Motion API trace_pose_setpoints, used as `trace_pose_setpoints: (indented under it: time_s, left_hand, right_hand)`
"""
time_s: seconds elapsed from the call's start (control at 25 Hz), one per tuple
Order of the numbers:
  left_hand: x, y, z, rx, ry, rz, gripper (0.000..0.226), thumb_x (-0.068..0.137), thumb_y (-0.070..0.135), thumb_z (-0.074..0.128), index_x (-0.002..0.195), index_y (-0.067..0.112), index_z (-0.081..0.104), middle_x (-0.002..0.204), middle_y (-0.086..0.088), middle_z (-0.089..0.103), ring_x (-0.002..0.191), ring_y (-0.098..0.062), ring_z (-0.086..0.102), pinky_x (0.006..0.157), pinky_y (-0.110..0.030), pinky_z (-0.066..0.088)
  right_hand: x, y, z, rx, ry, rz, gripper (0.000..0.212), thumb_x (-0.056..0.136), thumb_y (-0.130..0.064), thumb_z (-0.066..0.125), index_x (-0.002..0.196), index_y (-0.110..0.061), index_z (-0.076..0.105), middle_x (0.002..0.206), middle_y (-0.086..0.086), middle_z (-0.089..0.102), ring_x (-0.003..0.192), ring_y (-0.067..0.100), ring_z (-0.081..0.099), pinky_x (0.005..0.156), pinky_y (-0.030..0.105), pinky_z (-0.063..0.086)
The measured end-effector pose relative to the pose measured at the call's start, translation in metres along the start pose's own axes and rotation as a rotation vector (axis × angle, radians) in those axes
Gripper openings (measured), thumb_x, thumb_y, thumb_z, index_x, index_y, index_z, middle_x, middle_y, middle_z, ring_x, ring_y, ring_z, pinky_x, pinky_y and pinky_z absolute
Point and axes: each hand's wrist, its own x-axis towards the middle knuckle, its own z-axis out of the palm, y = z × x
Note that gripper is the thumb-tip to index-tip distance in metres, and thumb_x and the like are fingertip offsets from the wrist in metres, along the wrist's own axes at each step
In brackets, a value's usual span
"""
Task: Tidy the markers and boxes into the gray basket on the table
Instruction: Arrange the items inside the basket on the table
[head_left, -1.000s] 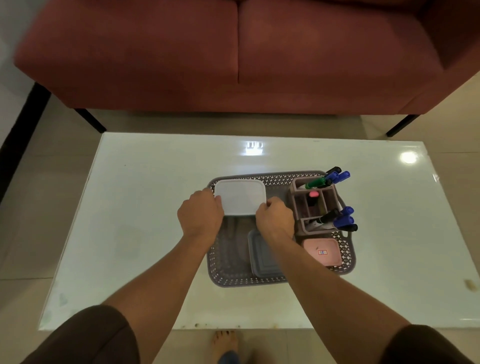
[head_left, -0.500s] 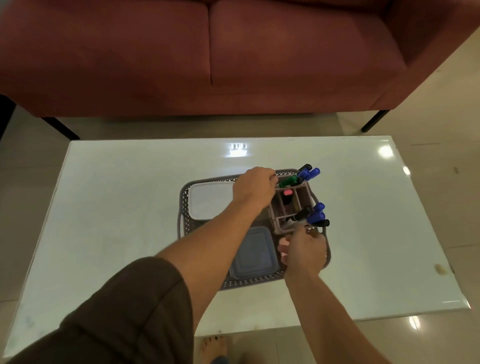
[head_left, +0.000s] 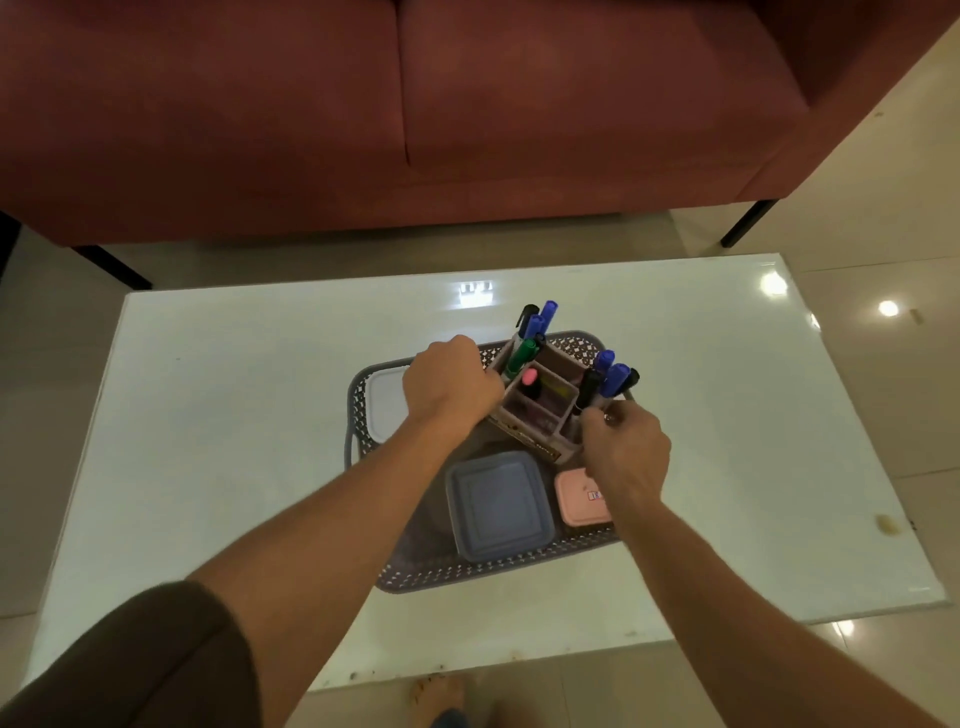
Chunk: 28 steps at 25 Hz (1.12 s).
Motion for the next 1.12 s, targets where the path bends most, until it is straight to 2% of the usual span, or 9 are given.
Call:
trace_pose_setpoints:
  time_s: [0.24, 0.36, 0.48, 0.64, 0.76, 0.88, 0.92, 1.04, 1.12]
  left_hand:
    - [-0.029, -0.022, 0.005, -0.033, 0.006, -0.066, 0.034, 0.084, 0.034, 0.065, 0.059, 0.014, 0.056, 0.056, 0.0, 0.053, 0.053, -0.017, 0.051, 0.047, -0.027, 0.032]
    - [-0.032, -0.023, 0.015, -0.045, 0.034, -0.099, 0.031, 0.085, 0.034, 0.064, 0.063, 0.014, 0.059, 0.058, 0.0, 0.055, 0.056, -0.02, 0.054, 0.049, -0.028, 0.038]
    - [-0.034, -0.023, 0.022, -0.059, 0.04, -0.108, 0.031, 0.089, 0.034, 0.062, 0.066, 0.014, 0.06, 0.058, 0.001, 0.053, 0.053, -0.016, 0.049, 0.045, -0.026, 0.03]
    - [-0.038, -0.026, 0.028, -0.099, 0.045, -0.088, 0.031, 0.093, 0.036, 0.059, 0.074, 0.014, 0.069, 0.063, 0.0, 0.061, 0.064, -0.022, 0.062, 0.05, -0.026, 0.039]
    - [-0.04, -0.028, 0.028, -0.149, 0.056, -0.084, 0.033, 0.095, 0.043, 0.058, 0.084, 0.015, 0.072, 0.072, 0.001, 0.067, 0.068, -0.02, 0.064, 0.053, -0.026, 0.041]
    - [-0.063, -0.035, 0.032, -0.28, 0.187, -0.142, 0.031, 0.096, 0.048, 0.052, 0.106, 0.022, 0.065, 0.092, 0.003, 0.069, 0.077, -0.016, 0.066, 0.064, -0.032, 0.052]
    - [-0.078, -0.038, 0.036, -0.332, 0.213, -0.165, 0.03, 0.095, 0.047, 0.053, 0.111, 0.023, 0.062, 0.098, 0.004, 0.067, 0.081, -0.015, 0.066, 0.068, -0.033, 0.053]
    - [-0.113, -0.051, 0.055, -0.355, 0.108, -0.26, 0.037, 0.093, 0.042, 0.06, 0.125, 0.022, 0.055, 0.119, 0.0, 0.059, 0.096, -0.019, 0.063, 0.074, -0.032, 0.047]
    - [-0.115, -0.063, 0.068, -0.328, -0.029, -0.379, 0.044, 0.094, 0.044, 0.059, 0.13, 0.019, 0.053, 0.126, -0.004, 0.057, 0.104, -0.026, 0.063, 0.076, -0.031, 0.043]
  right_hand:
    - [0.046, -0.019, 0.003, -0.244, -0.135, -0.335, 0.013, 0.091, -0.022, 0.058, 0.093, -0.015, 0.068, 0.078, 0.005, 0.066, 0.069, 0.025, 0.059, 0.058, 0.029, 0.037]
    - [0.059, -0.019, 0.009, -0.299, -0.194, -0.385, 0.014, 0.093, -0.02, 0.057, 0.099, -0.013, 0.068, 0.08, 0.007, 0.065, 0.069, 0.026, 0.059, 0.055, 0.027, 0.035]
    - [0.064, -0.014, 0.012, -0.3, -0.199, -0.407, 0.014, 0.095, -0.019, 0.055, 0.101, -0.014, 0.068, 0.082, 0.006, 0.066, 0.07, 0.025, 0.059, 0.06, 0.029, 0.039]
    - [0.065, -0.007, 0.014, -0.315, -0.173, -0.464, 0.014, 0.098, -0.021, 0.052, 0.096, -0.016, 0.066, 0.086, 0.007, 0.067, 0.069, 0.023, 0.057, 0.056, 0.028, 0.038]
    - [0.053, -0.005, 0.012, -0.289, -0.124, -0.416, 0.023, 0.102, -0.03, 0.047, 0.103, -0.019, 0.067, 0.095, 0.007, 0.066, 0.077, 0.023, 0.058, 0.066, 0.034, 0.047]
    - [0.013, 0.002, 0.001, -0.143, 0.098, -0.237, 0.028, 0.102, -0.031, 0.044, 0.095, -0.014, 0.065, 0.088, 0.006, 0.063, 0.073, 0.022, 0.055, 0.063, 0.031, 0.037]
    - [-0.005, 0.01, -0.001, -0.12, 0.108, -0.212, 0.027, 0.101, -0.028, 0.045, 0.089, -0.013, 0.064, 0.082, 0.005, 0.063, 0.068, 0.019, 0.056, 0.059, 0.029, 0.035]
    - [-0.054, 0.032, 0.011, -0.264, -0.18, -0.28, 0.018, 0.099, -0.024, 0.054, 0.097, -0.015, 0.07, 0.072, -0.001, 0.065, 0.063, 0.012, 0.06, 0.056, 0.023, 0.046]
    - [-0.06, 0.037, 0.027, -0.366, -0.284, -0.279, 0.02, 0.098, -0.031, 0.055, 0.103, -0.015, 0.067, 0.082, 0.001, 0.068, 0.073, 0.018, 0.065, 0.068, 0.035, 0.058]
